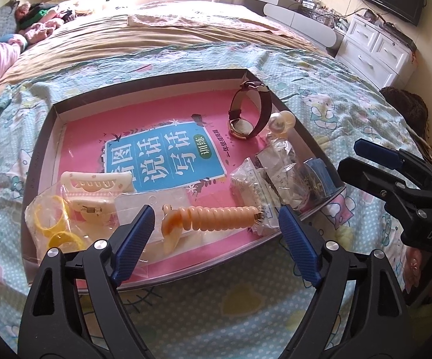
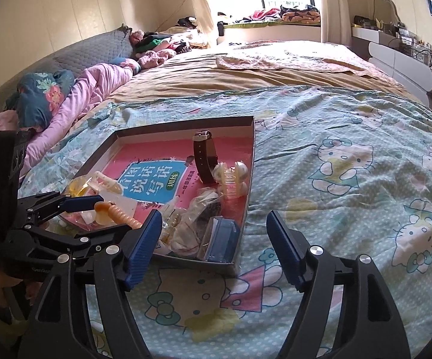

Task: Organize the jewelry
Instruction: 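Withdraw both open tools back from the tray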

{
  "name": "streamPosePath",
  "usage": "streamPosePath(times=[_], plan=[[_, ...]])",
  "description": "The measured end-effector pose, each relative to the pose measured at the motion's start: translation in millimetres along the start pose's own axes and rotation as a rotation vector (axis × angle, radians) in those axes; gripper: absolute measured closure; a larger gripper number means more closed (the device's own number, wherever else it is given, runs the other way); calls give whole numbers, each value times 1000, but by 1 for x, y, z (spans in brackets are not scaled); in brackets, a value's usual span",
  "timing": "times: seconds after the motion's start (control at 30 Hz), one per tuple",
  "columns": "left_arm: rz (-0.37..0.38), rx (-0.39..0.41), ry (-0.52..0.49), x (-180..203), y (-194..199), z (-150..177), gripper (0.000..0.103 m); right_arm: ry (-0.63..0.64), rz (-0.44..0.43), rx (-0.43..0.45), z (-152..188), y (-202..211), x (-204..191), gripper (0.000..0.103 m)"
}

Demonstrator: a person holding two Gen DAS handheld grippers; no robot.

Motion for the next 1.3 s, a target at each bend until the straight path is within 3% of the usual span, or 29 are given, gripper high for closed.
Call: streamPosePath(times=[0.13, 0.2, 0.63, 1.03, 1.3], plan=[[-9, 7, 1, 0, 5, -2, 19, 2, 0, 8, -2, 5, -2, 28], [-18, 11, 3, -1, 9, -4, 11, 3, 3, 20, -4, 9, -3, 23], [-56, 68, 47, -10, 45, -5, 10, 15, 2, 86, -15, 41, -18, 7], [-97, 153, 107, -20, 88, 18, 10, 13, -52, 131, -2, 71, -48, 4], [-104, 174, 138, -26, 107, 49, 9, 74, -37, 166, 14, 86, -73, 4]])
Point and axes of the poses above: each gripper's, at about its wrist camera, not at the fingertips, and y roughly against the way its jaws point, x to its right, z to its underside, the point moved 8 cm from there along -y, roughly the way its jaws point, and after that the axes turned 3 degrees about y, right-handed, at the moved point
